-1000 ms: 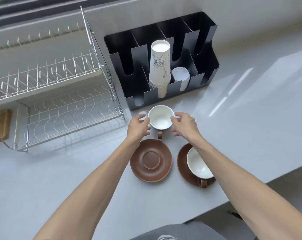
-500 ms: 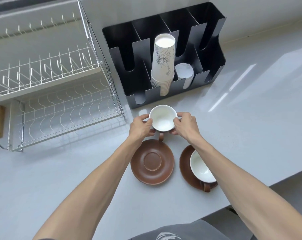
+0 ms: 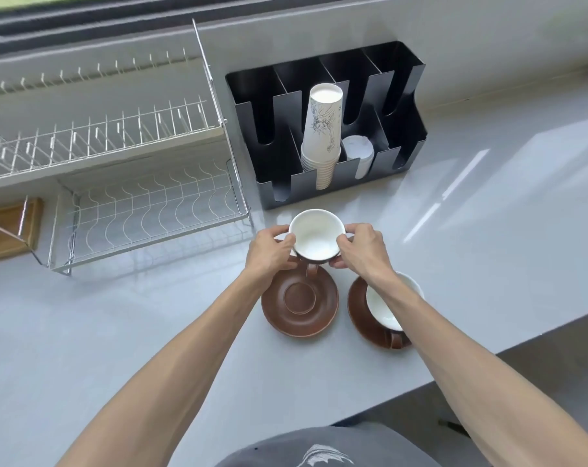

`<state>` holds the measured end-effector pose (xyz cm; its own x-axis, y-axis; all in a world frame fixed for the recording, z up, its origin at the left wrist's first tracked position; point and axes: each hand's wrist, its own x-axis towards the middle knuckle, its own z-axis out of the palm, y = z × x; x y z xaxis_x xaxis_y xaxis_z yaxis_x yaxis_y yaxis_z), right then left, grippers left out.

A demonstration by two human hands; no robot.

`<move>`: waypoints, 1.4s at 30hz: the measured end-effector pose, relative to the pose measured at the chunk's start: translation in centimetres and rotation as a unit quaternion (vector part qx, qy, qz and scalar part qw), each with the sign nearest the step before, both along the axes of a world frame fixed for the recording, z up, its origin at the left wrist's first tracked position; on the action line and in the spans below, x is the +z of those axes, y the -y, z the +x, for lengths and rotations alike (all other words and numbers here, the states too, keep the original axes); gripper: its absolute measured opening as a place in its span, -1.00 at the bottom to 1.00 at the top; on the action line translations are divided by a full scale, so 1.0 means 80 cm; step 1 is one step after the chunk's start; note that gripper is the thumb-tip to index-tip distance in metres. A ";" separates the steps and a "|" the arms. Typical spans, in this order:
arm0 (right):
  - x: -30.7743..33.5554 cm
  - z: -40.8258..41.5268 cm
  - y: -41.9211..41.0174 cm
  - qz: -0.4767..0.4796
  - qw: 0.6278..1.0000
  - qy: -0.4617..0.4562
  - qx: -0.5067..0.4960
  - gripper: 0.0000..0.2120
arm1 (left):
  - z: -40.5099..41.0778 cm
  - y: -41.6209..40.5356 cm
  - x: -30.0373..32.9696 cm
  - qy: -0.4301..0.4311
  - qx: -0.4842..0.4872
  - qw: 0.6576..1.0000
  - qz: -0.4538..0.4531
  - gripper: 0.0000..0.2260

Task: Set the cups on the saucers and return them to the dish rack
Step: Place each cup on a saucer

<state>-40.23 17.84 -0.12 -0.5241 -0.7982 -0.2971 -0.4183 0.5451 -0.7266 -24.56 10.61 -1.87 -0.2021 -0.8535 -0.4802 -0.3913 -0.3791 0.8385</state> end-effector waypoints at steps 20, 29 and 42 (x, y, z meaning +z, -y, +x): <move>-0.034 0.066 -0.076 0.054 0.997 -0.021 0.047 -0.72 | 0.070 -0.088 -0.039 0.025 0.024 0.998 0.051 -0.66; -0.046 0.066 -0.076 0.061 0.996 -0.011 0.057 -0.73 | 0.074 -0.091 -0.039 0.024 0.025 0.997 0.064 -0.67; -0.037 0.061 -0.074 0.071 0.986 -0.129 0.082 -0.66 | 0.082 -0.082 -0.030 0.084 -0.017 0.996 0.008 -0.71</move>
